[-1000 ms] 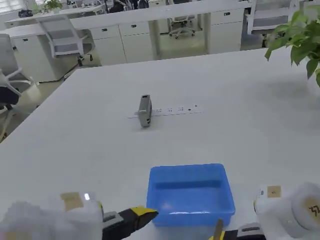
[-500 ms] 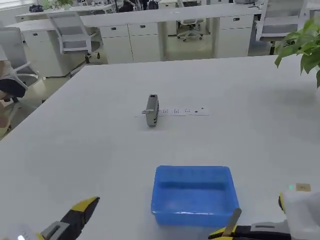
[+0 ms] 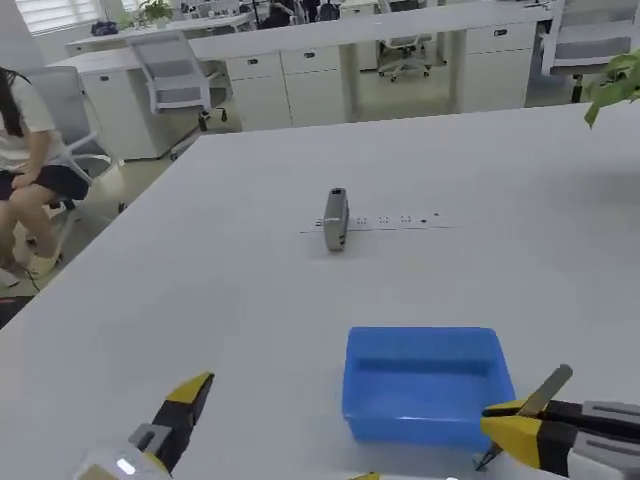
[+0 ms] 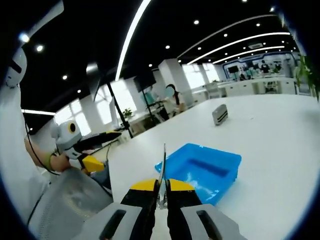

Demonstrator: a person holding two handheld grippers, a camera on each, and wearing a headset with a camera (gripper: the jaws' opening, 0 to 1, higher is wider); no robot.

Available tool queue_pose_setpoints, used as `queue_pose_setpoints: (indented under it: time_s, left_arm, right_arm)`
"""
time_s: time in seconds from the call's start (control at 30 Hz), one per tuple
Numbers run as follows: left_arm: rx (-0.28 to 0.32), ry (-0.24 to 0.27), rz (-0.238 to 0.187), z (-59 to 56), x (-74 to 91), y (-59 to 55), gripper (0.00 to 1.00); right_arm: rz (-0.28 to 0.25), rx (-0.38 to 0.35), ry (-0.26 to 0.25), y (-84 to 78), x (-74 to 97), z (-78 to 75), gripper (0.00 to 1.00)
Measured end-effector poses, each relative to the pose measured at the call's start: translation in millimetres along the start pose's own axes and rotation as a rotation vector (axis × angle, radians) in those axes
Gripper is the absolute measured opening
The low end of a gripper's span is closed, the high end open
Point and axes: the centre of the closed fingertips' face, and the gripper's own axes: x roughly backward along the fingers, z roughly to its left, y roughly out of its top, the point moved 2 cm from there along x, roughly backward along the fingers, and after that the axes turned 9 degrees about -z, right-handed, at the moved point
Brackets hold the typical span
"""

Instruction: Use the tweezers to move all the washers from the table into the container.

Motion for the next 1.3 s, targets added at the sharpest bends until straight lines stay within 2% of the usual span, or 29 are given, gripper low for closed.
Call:
queue_pose_setpoints:
  time_s: [0.07,0.17,0.33,0.43,0.53,0.67,0.77,0.93,1.07,1.2,1.3]
  left_arm:
    - [0.005,0.003,0.005,1.2,0.0,-0.9,0.98]
    - [0.036,0.008,-0.032,1.3,0.0,3.8,0.96]
    - [0.058,0.033,-0.063,4.3,0.9,7.2,0.96]
    - [0.06,0.038,-0.052,4.9,1.6,4.4,0.96]
    - [0.056,0.048,-0.037,5.5,1.7,2.1,0.95]
    - [0.047,0.055,-0.007,5.9,1.7,-2.7,0.94]
    - [0.042,0.05,-0.004,5.2,2.2,-2.7,0.94]
    - [0.052,0.052,-0.056,8.0,3.4,6.3,0.93]
    - [0.047,0.055,-0.042,8.7,3.5,4.1,0.91]
    - [0.045,0.043,-0.043,7.4,2.7,4.1,0.89]
    - [0.051,0.039,-0.051,7.4,2.8,4.7,0.89]
  right_arm:
    - [-0.015,0.02,-0.018,7.7,0.4,-0.3,0.03]
    - [-0.037,0.031,-0.038,19.5,-1.2,-0.9,0.03]
    - [-0.053,0.063,-0.083,36.0,-5.8,-8.7,0.03]
    - [-0.041,0.073,-0.106,41.3,-9.7,-18.4,0.03]
    - [0.0,0.098,-0.125,41.0,-13.8,-28.2,0.03]
    - [0.01,0.111,-0.136,45.2,-20.6,-33.6,0.03]
    - [0.015,0.115,-0.153,46.1,-25.3,-39.0,0.03]
    - [0.024,0.113,-0.223,45.2,-26.5,-51.7,0.03]
    - [0.065,0.123,-0.259,34.4,-28.9,-66.2,0.03]
    - [0.102,0.127,-0.278,25.7,-33.6,-73.2,0.03]
    - [0.109,0.116,-0.285,20.5,-38.7,-75.0,0.03]
